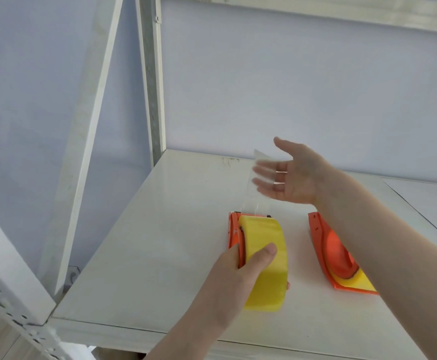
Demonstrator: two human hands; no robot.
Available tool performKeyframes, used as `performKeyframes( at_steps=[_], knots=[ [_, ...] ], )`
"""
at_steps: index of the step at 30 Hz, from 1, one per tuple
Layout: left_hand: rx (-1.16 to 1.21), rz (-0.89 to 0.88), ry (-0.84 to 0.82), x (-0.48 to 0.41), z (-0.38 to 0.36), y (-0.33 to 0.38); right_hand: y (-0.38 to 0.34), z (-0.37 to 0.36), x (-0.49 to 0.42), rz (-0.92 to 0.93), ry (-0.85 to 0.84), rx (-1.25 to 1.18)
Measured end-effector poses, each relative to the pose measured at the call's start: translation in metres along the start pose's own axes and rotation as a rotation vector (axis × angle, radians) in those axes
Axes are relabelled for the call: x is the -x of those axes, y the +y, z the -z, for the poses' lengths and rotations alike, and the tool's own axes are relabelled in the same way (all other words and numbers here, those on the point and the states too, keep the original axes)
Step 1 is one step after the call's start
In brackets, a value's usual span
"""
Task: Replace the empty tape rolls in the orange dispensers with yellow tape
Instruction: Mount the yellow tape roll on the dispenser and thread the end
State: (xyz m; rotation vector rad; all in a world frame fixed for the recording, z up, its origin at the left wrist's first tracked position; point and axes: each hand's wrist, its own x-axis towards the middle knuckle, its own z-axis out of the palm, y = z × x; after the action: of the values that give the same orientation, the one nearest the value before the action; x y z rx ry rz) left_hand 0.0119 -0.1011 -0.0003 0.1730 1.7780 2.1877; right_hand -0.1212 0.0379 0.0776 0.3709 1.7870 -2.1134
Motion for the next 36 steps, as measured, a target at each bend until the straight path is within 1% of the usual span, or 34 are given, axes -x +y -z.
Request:
performKeyframes(
  at_steps=[1, 4, 5, 6, 8, 11, 14, 17, 20, 23, 25, 28, 30, 32, 34, 36],
  knots=[
    [0.002, 0.001, 0.006, 0.0, 0.0, -0.001, 0.001, 0.003, 0.001, 0.014, -0.002, 0.041],
    [-0.005, 0.009, -0.012, 0.0, 0.0, -0.002, 0.02, 0.002, 0.001, 0.03, -0.045, 0.295],
    [-0.005, 0.01, -0.017, 0.0, 0.0, -0.002, 0.025, 0.0, 0.001, 0.04, -0.033, 0.324],
    [-0.009, 0.009, -0.023, 0.0, 0.0, -0.002, 0.027, -0.002, -0.001, 0.063, -0.004, 0.317],
    [-0.046, -0.011, -0.033, 0.001, 0.0, -0.003, 0.023, -0.004, -0.004, 0.099, 0.062, 0.218],
    [-0.076, -0.005, -0.047, 0.004, 0.002, -0.005, 0.016, -0.008, -0.008, 0.105, 0.125, 0.139],
    [-0.055, 0.004, -0.009, 0.0, 0.003, -0.002, 0.019, -0.01, -0.006, 0.056, 0.06, 0.13],
    [-0.093, 0.024, 0.04, -0.007, 0.002, 0.004, 0.021, -0.002, 0.002, 0.005, -0.024, 0.022],
    [-0.09, 0.08, 0.019, -0.013, 0.002, 0.008, 0.027, 0.006, 0.005, -0.034, -0.071, -0.06],
    [-0.015, 0.146, -0.053, -0.013, 0.002, 0.015, 0.035, 0.006, 0.004, 0.011, -0.086, 0.004],
    [0.019, 0.148, -0.063, -0.012, 0.001, 0.015, 0.033, 0.004, 0.005, 0.067, -0.092, 0.035],
    [0.013, 0.128, 0.021, -0.01, -0.002, 0.015, 0.023, 0.002, 0.006, 0.149, -0.029, -0.024],
    [-0.003, 0.108, 0.064, -0.006, -0.004, 0.013, 0.02, 0.004, 0.009, 0.157, 0.005, -0.061],
    [-0.003, 0.078, 0.08, -0.003, -0.005, 0.011, 0.023, 0.007, 0.014, 0.138, -0.025, -0.091],
    [-0.007, 0.053, 0.074, 0.0, -0.004, 0.009, 0.031, 0.009, 0.018, 0.151, -0.081, 0.007],
    [-0.013, 0.031, 0.061, 0.001, -0.003, 0.007, 0.041, 0.01, 0.019, 0.211, -0.079, 0.157]
  ],
)
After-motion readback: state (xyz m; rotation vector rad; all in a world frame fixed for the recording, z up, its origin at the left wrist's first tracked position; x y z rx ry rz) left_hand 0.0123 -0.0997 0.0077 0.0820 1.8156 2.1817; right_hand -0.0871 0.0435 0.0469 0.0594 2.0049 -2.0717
